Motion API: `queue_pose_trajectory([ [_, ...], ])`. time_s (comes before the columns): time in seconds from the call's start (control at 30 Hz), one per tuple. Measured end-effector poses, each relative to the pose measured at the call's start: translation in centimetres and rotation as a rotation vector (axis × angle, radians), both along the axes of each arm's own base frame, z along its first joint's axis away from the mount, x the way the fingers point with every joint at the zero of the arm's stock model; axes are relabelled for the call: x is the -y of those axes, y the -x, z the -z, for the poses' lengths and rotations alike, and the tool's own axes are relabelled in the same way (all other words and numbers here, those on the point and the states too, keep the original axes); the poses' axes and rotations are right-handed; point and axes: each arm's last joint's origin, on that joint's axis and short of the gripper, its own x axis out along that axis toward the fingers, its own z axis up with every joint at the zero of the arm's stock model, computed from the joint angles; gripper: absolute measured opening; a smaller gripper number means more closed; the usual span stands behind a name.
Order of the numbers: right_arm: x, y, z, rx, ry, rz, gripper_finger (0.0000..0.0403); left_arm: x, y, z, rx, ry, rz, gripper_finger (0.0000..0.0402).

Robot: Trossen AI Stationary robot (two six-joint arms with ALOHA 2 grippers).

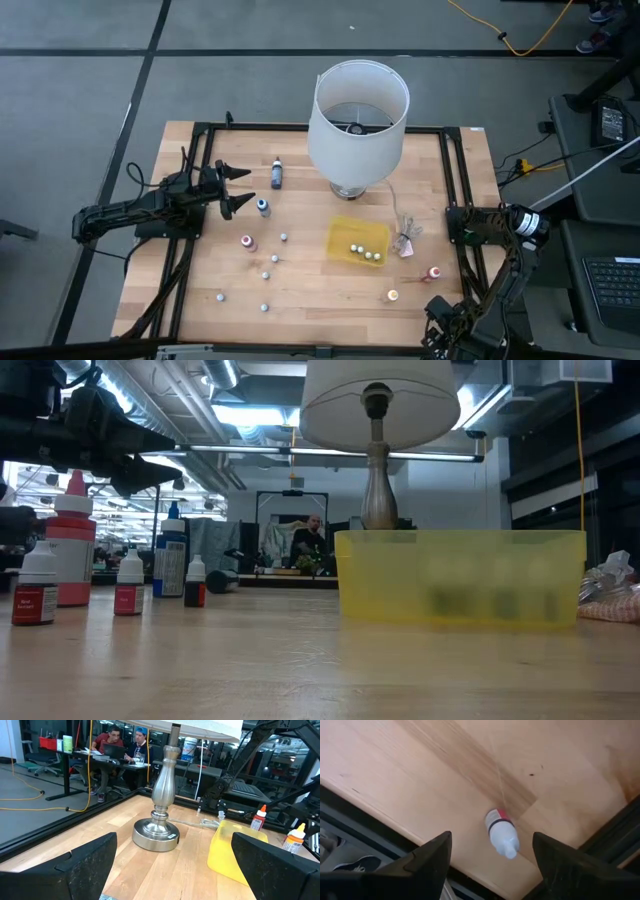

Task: Pick & Place food coloring
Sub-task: Put the pink food coloring bottle into the yellow bin

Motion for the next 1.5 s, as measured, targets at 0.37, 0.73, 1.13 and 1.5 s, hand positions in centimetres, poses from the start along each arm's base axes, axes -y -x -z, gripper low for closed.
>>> queue_pose_trajectory([
  [0.37,0.0,0.0,0.0,0.002,-0.004,-0.009,0.0155,0.0,0.0,0.0,0.000,0.000,0.000,0.0389],
  [0.73,0.0,-0.1,0.0,0.016,-0.001,-0.067,0.0056,0.0,0.0,0.0,0.000,0.000,0.000,0.0389],
  [1.13,-0.2,-1.0,-1.4,0.013,-0.009,-0.167,0.0067,0.0,0.0,0.0,0.000,0.000,0.000,0.0389],
  [1.5,0.1,-2.2,-6.4,-0.033,0.061,-0.309,0.0071,0.0,0.0,0.0,0.000,0.000,0.000,0.0389],
])
